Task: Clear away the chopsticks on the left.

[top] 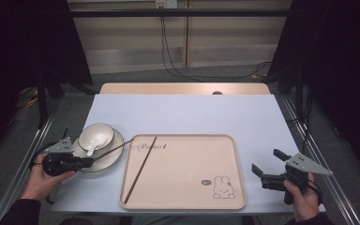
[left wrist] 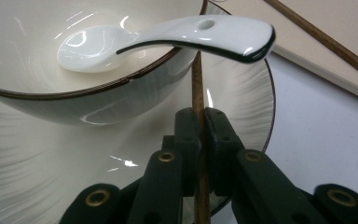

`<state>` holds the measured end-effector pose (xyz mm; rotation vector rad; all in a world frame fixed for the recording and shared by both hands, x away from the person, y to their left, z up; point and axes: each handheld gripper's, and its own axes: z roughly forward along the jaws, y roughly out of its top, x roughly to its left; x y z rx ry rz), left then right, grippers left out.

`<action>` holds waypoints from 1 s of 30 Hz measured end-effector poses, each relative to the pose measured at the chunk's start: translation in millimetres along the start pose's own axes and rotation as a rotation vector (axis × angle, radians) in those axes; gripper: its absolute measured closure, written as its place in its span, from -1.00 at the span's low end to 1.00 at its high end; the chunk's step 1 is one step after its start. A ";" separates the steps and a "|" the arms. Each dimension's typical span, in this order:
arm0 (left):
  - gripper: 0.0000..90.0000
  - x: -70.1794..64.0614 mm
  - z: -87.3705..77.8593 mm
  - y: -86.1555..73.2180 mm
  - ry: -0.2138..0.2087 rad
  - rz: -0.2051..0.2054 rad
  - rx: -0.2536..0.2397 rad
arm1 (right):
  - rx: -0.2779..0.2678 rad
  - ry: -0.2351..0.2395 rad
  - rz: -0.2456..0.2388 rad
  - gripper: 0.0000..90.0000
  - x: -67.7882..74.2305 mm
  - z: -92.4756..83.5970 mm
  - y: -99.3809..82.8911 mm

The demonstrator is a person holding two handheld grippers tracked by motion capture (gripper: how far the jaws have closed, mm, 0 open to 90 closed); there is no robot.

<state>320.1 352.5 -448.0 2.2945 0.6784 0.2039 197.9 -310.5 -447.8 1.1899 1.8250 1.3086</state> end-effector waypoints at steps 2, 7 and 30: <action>0.88 -0.3 0.0 0.4 0.003 -0.006 -0.009 | 0.000 0.000 -0.001 -0.97 0.0 0.1 0.0; 0.89 -4.0 -1.1 2.1 -0.025 -0.037 -0.027 | 0.001 -0.001 0.001 -0.97 0.1 -0.1 0.0; 0.88 -41.6 2.7 25.2 -0.095 -0.097 -0.097 | -0.002 0.005 0.000 -0.97 -0.1 -0.6 0.1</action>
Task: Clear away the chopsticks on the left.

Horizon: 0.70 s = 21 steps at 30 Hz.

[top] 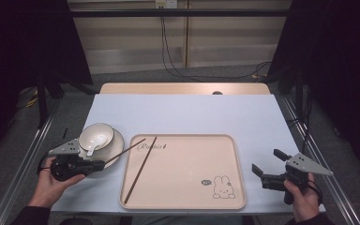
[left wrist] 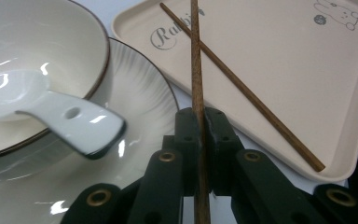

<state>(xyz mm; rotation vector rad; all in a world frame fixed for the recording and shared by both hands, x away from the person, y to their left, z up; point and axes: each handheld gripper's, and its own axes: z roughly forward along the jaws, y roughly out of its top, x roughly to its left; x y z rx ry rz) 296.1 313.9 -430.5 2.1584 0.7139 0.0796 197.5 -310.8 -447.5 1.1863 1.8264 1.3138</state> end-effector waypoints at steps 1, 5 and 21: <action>0.88 -2.3 1.0 1.2 -0.007 -0.016 -0.003 | 0.000 0.000 0.001 -0.97 0.1 0.0 0.0; 0.88 -13.1 2.5 10.3 -0.010 -0.025 -0.005 | -0.001 -0.003 -0.001 -0.97 0.1 0.1 0.0; 0.88 -39.7 22.0 30.5 -0.022 -0.046 -0.061 | -0.001 -0.001 0.001 -0.97 0.1 0.1 0.1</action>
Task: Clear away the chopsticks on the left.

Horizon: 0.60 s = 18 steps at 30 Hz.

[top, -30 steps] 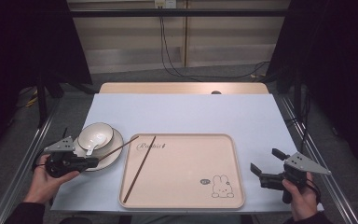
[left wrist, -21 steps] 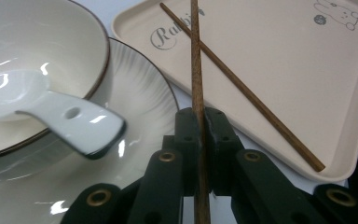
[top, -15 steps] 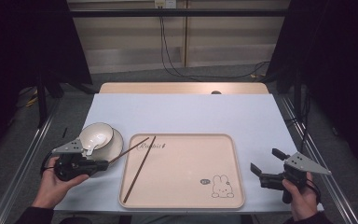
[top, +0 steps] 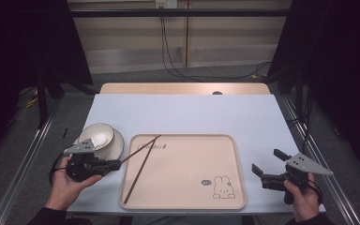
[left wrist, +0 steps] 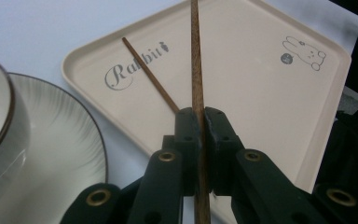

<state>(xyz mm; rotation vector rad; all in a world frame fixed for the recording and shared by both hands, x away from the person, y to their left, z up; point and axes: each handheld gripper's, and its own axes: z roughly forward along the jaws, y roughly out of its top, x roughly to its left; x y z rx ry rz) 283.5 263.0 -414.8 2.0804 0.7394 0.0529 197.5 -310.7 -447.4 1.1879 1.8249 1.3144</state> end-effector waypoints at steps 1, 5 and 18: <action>0.88 -1.3 1.9 1.2 0.003 -0.004 -0.002 | 0.000 0.000 -0.002 -0.97 0.1 0.1 0.0; 0.88 -7.7 10.1 6.6 0.002 -0.003 -0.003 | -0.001 0.000 0.000 -0.97 0.1 -0.2 0.0; 0.88 -33.3 37.3 21.8 0.071 -0.135 -0.003 | -0.001 0.000 -0.004 -0.97 0.3 -0.1 0.0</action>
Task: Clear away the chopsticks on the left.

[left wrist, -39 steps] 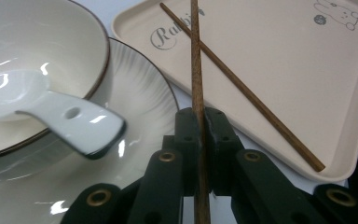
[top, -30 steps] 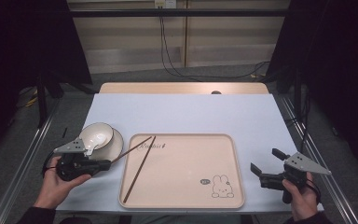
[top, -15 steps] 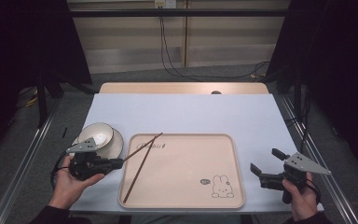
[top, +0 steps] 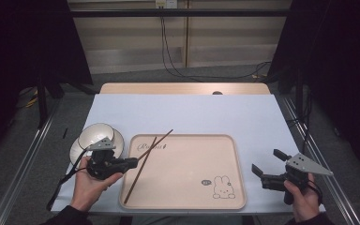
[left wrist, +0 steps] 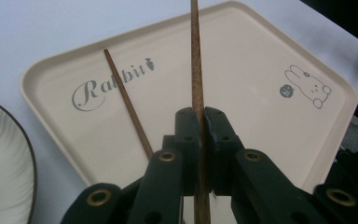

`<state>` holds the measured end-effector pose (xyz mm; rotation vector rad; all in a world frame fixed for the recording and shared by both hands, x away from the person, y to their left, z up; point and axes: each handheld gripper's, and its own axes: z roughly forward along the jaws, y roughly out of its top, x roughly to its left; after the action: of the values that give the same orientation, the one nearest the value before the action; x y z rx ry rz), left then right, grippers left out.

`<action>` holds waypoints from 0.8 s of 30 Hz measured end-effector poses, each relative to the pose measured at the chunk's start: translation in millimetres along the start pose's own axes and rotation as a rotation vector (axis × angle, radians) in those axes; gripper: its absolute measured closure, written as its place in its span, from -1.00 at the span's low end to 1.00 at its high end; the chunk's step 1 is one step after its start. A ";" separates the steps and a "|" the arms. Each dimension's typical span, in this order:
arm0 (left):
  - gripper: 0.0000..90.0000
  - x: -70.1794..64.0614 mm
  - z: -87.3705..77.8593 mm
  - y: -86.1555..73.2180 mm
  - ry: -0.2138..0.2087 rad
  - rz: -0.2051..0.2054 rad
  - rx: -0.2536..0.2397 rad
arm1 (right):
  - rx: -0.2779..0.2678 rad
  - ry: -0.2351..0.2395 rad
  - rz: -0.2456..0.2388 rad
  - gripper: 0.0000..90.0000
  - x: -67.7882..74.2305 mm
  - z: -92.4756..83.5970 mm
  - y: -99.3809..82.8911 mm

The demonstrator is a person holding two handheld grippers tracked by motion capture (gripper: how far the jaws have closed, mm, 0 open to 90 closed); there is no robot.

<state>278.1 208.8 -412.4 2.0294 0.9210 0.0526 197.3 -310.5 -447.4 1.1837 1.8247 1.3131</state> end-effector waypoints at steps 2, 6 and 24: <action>0.88 -4.4 5.0 2.1 0.034 -0.049 0.000 | 0.000 0.001 -0.003 -0.97 -0.1 0.0 0.1; 0.88 -7.4 13.6 4.1 0.080 -0.117 -0.001 | 0.000 0.000 -0.001 -0.97 0.1 0.1 0.1; 0.88 -25.3 38.2 -10.7 0.230 -0.216 0.047 | 0.002 0.002 0.000 -0.97 0.3 -0.1 -0.1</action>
<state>267.3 169.7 -436.2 1.9833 1.2921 0.1495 197.1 -310.2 -447.4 1.1838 1.8275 1.3139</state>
